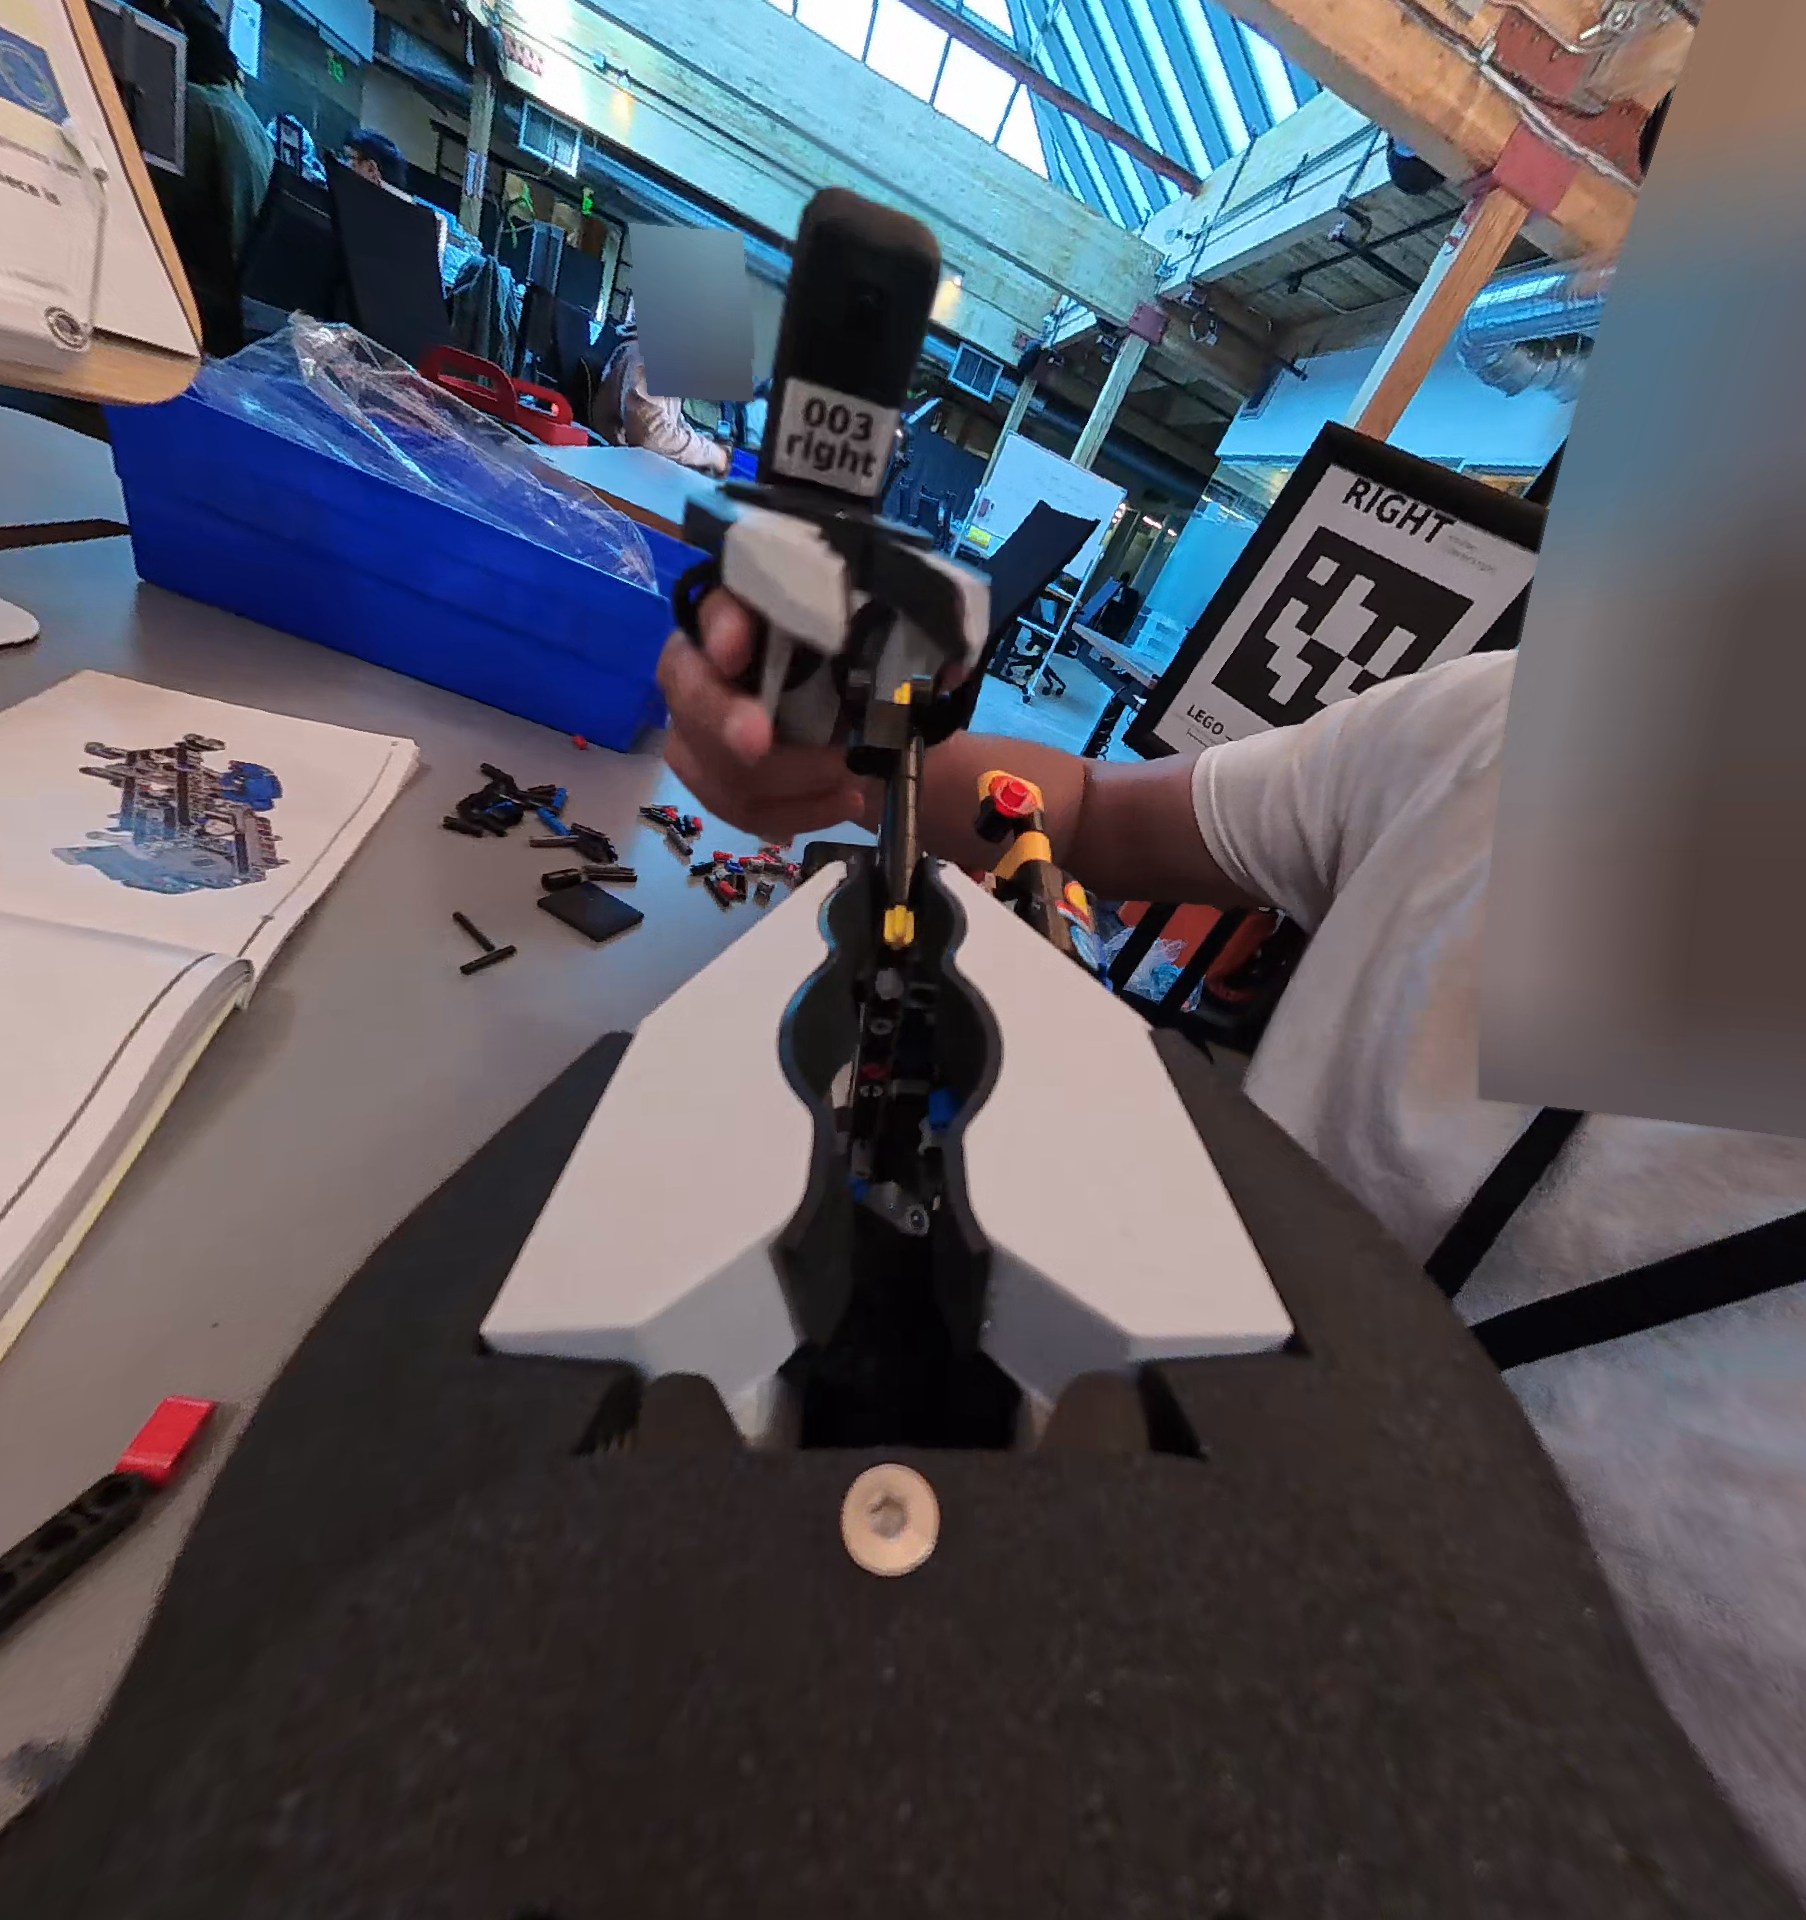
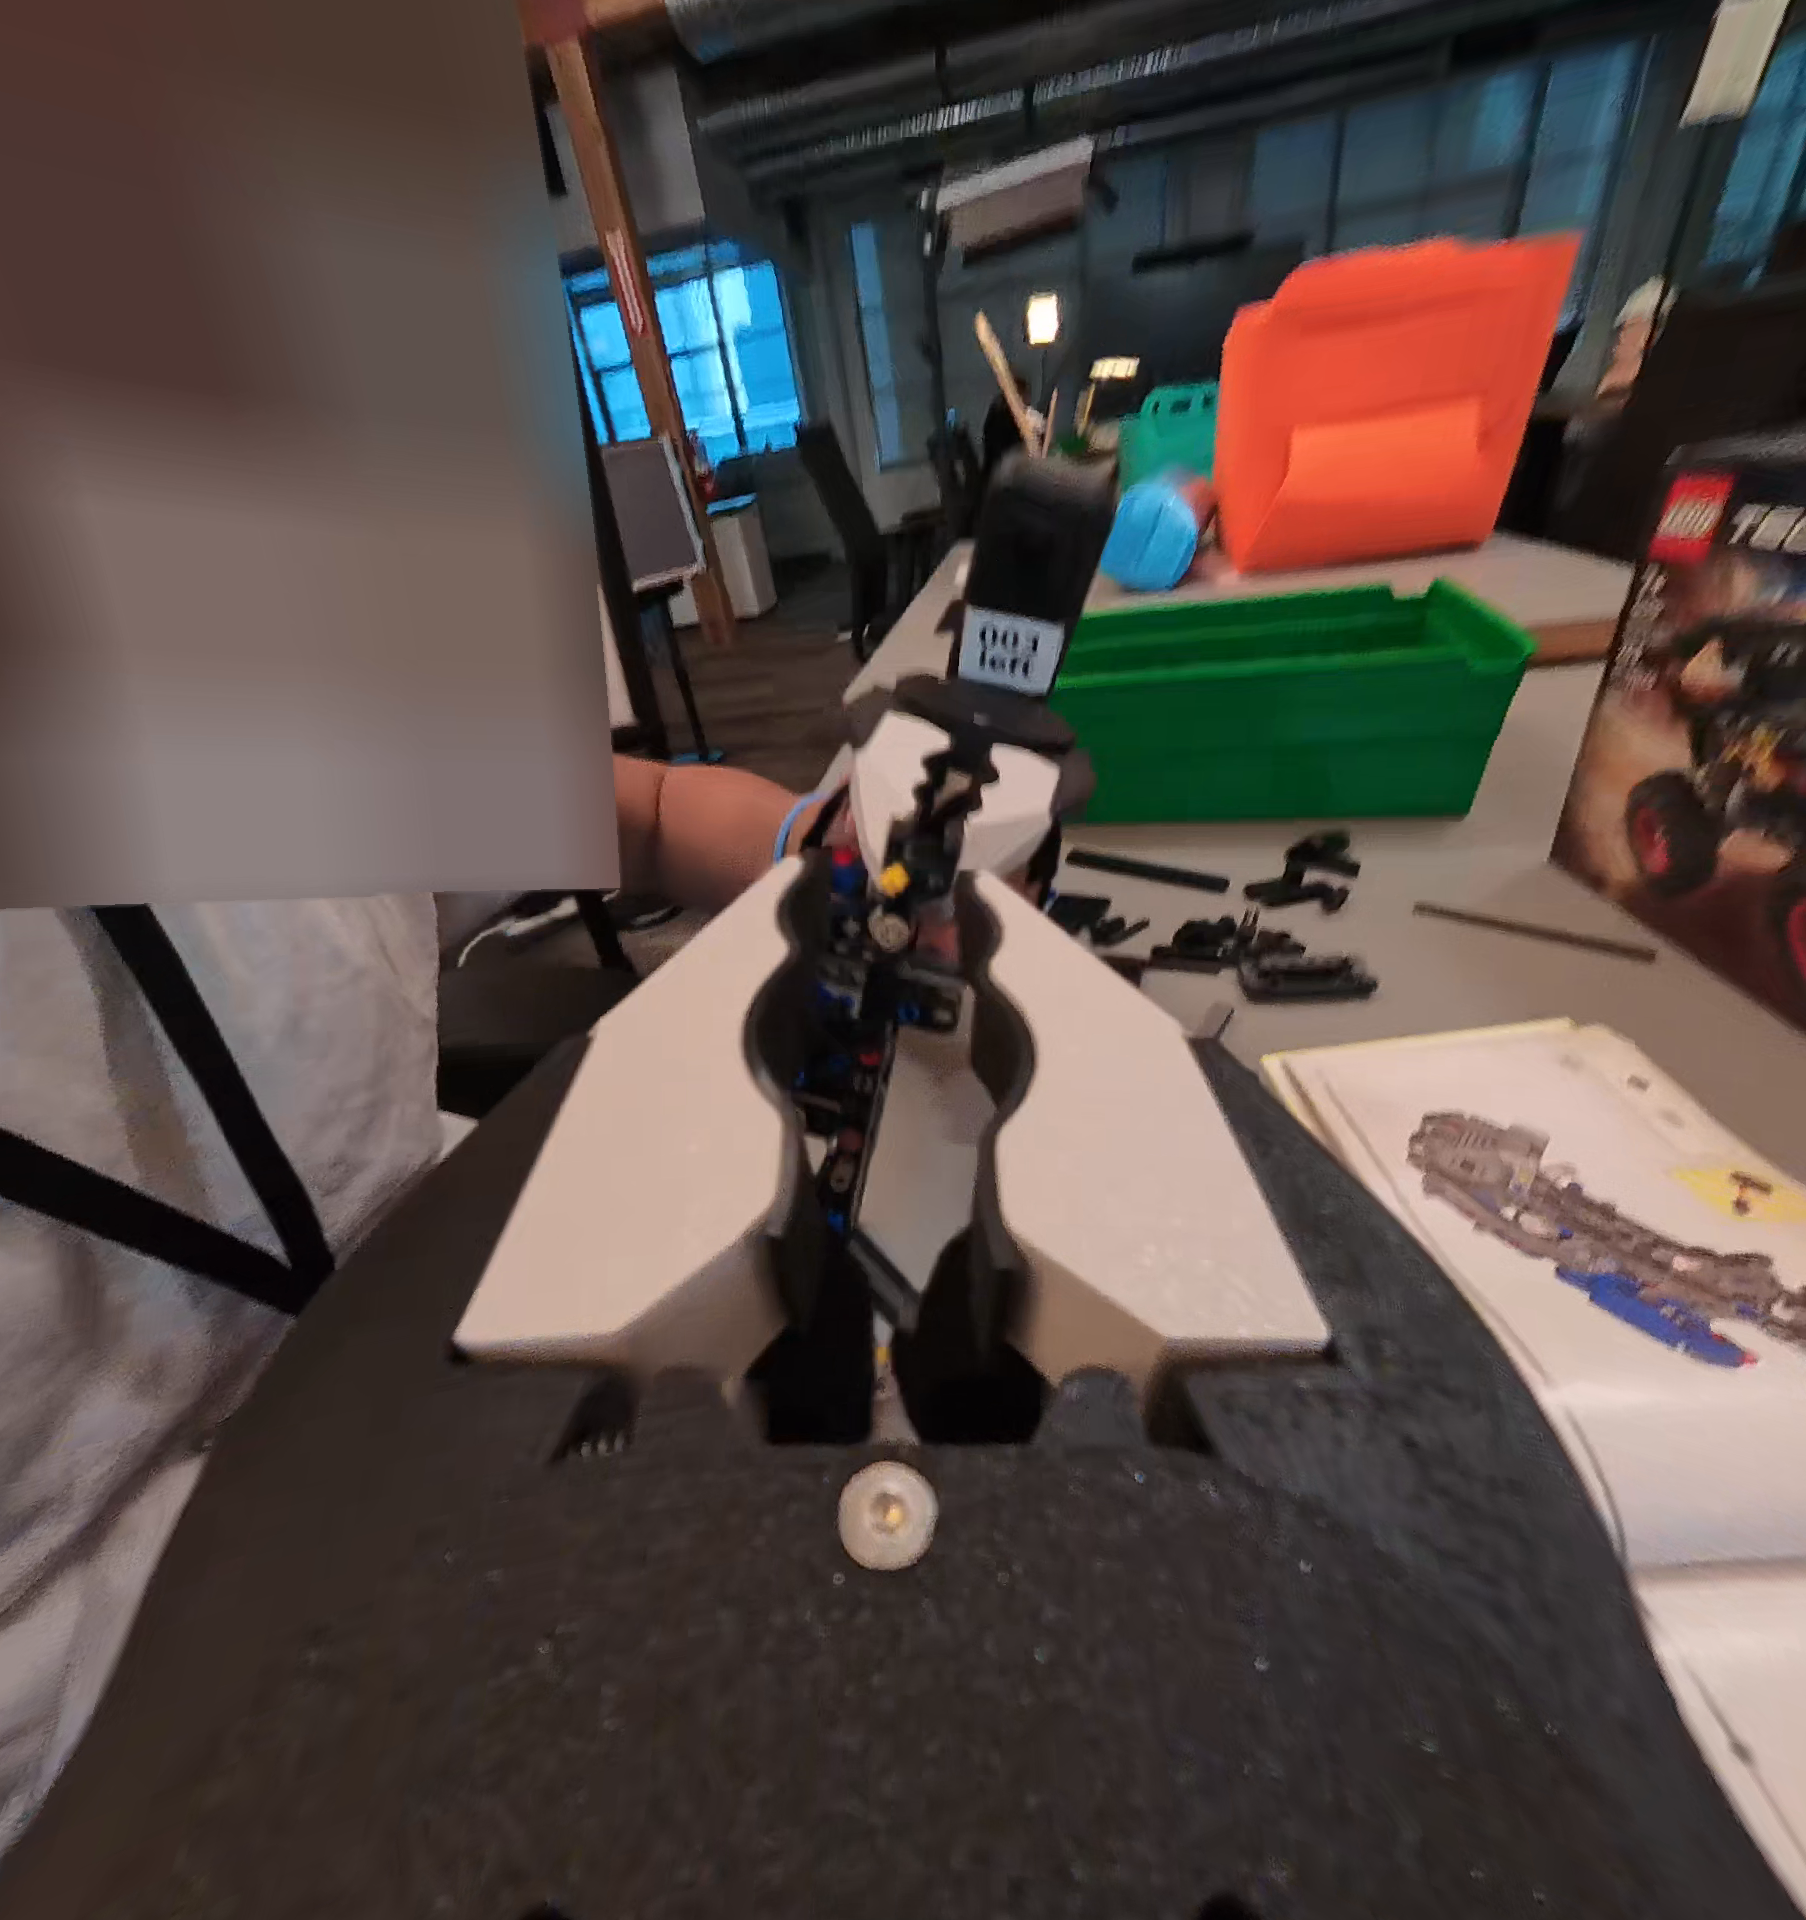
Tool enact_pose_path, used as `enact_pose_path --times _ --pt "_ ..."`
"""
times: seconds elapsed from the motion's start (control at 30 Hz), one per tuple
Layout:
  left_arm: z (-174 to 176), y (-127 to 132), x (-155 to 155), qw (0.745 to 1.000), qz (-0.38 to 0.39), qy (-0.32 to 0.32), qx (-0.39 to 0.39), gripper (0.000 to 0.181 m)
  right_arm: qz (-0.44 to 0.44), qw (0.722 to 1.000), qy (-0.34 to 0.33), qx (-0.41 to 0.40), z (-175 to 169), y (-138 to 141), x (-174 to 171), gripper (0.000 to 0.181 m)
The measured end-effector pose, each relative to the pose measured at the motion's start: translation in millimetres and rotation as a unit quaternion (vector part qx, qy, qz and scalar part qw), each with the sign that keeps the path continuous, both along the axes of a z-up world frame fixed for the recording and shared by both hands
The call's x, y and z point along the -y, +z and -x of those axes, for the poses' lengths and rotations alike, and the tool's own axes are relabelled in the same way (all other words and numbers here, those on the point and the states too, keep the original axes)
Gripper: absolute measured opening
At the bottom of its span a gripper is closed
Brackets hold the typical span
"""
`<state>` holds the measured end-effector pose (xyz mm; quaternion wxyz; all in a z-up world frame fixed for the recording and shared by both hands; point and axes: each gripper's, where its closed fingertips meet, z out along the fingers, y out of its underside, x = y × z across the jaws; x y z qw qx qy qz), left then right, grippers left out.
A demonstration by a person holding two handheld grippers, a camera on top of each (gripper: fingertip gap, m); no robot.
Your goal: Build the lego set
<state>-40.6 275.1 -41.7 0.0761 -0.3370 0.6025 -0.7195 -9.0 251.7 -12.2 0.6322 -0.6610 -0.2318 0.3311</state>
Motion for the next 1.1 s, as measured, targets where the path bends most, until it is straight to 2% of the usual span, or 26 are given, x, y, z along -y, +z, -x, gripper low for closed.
enact_pose_path --times 0.17,0.43,1.1 --pt "-1 -4 3 1.000 0.007 -0.001 -0.012 0.005 -0.018 0.998 -0.034 0.054 6 -3 1 0.005" --pt "-1 -2 7 1.000 -0.005 0.000 0.003 0.005 -0.008 0.992 -0.041 0.116 3 -8 2 0.009" --pt "1 -3 9 1.000 -0.013 -0.002 0.007 0.005 0.015 0.993 -0.021 0.111 9 -11 3 0.002"
